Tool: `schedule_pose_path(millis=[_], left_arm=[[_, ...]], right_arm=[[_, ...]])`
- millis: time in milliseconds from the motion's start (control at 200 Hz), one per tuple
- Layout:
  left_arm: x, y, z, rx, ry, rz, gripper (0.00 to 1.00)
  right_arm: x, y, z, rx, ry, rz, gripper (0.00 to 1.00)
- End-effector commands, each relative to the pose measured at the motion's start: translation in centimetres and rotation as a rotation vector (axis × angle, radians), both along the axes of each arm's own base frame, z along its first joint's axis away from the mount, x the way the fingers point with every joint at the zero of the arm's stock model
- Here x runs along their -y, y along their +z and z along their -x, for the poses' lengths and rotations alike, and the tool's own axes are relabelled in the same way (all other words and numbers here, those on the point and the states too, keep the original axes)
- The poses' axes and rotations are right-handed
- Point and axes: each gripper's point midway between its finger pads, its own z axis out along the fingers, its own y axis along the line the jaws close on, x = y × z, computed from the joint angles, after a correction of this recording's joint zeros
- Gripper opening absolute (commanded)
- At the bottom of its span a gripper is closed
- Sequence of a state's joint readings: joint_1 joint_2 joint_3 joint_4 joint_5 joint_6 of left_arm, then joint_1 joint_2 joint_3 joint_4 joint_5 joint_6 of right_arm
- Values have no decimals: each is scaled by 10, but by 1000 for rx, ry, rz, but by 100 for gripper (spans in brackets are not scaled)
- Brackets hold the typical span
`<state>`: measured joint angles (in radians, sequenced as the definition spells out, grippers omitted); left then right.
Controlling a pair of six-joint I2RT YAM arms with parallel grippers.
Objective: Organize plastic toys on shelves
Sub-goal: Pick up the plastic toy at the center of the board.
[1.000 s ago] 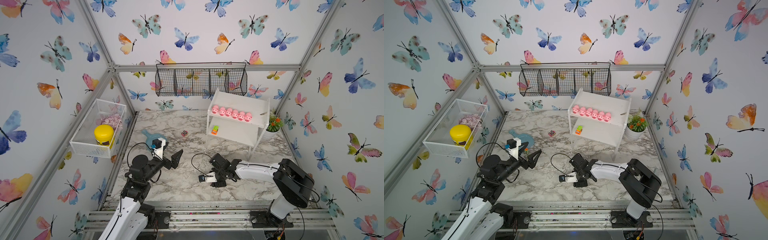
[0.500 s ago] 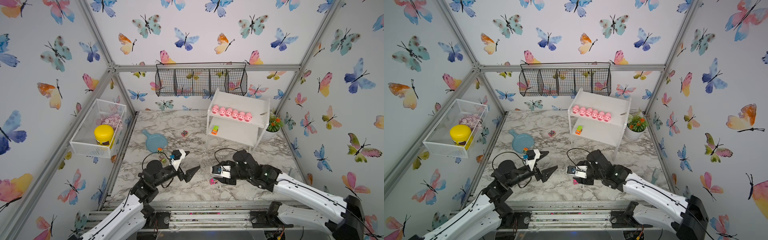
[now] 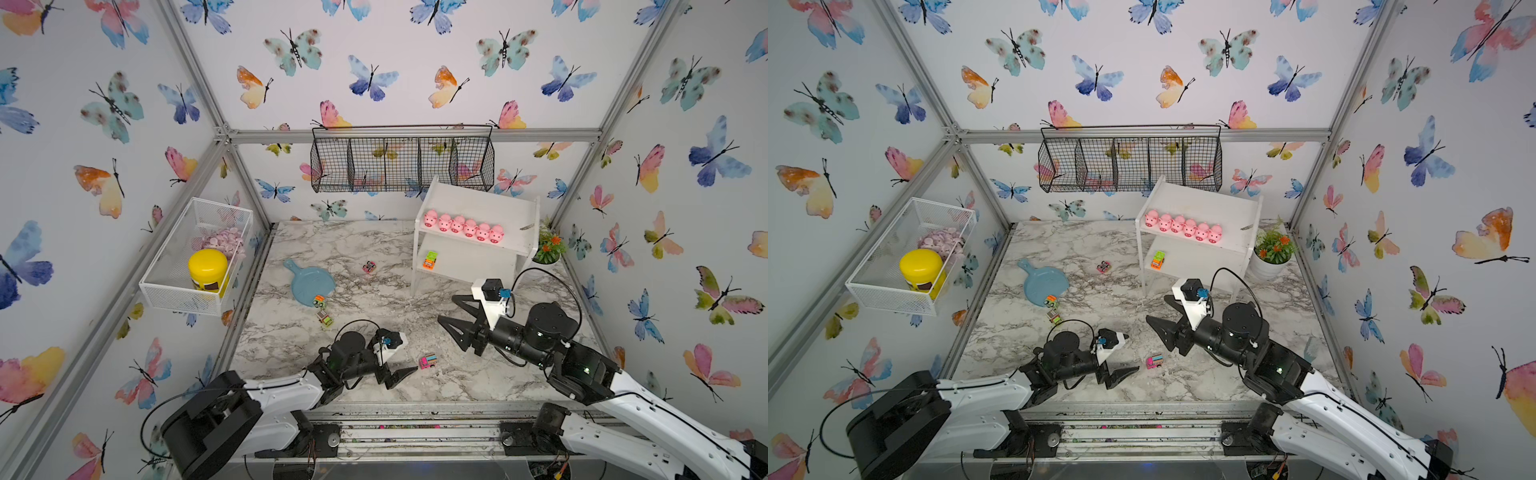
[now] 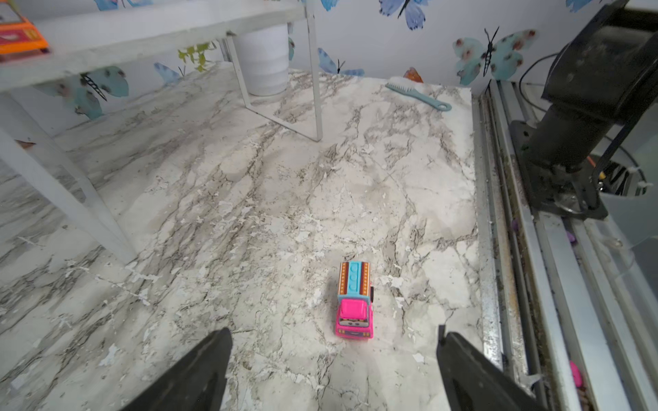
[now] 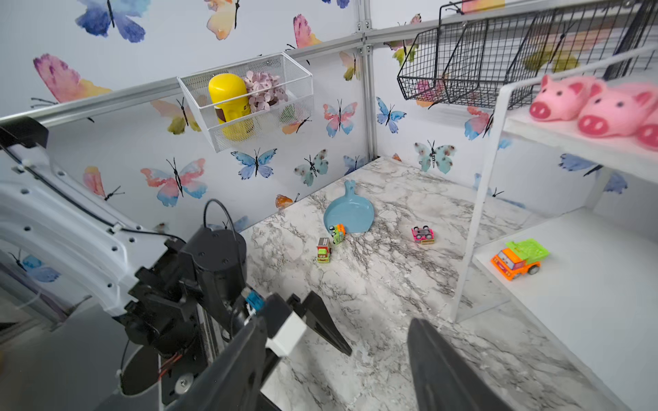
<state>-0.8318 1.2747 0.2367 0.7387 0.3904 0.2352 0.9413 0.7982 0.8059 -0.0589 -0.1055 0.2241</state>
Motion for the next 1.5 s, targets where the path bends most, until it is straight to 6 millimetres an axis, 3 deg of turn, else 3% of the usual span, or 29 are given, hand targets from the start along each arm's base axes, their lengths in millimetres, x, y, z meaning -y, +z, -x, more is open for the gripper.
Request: schedule_pose_path(millis=[0,145,445,636,991,1497], left_arm=[[22,5,-6,79,-70,13,90],[30,-11,-9,62,-95,-28,85],[38,-62,6,-21,-126,-117,74],[45,-66,0,-30,-116,-116,67],[53,-67,-5,-62,-111,-111,43],[43,-74,-1,-82,-90,-131,41]], right_arm=[[-7,17,-5,-67,-10,-152,68],[-6,19,-11,-58,-41,-139,68],[6,38,-19,1,-110,-156,69],[5,39,-20,2,-111,-146,69],[7,38,-18,0,-110,-135,69],[14,44,-15,15,-116,-148,69]])
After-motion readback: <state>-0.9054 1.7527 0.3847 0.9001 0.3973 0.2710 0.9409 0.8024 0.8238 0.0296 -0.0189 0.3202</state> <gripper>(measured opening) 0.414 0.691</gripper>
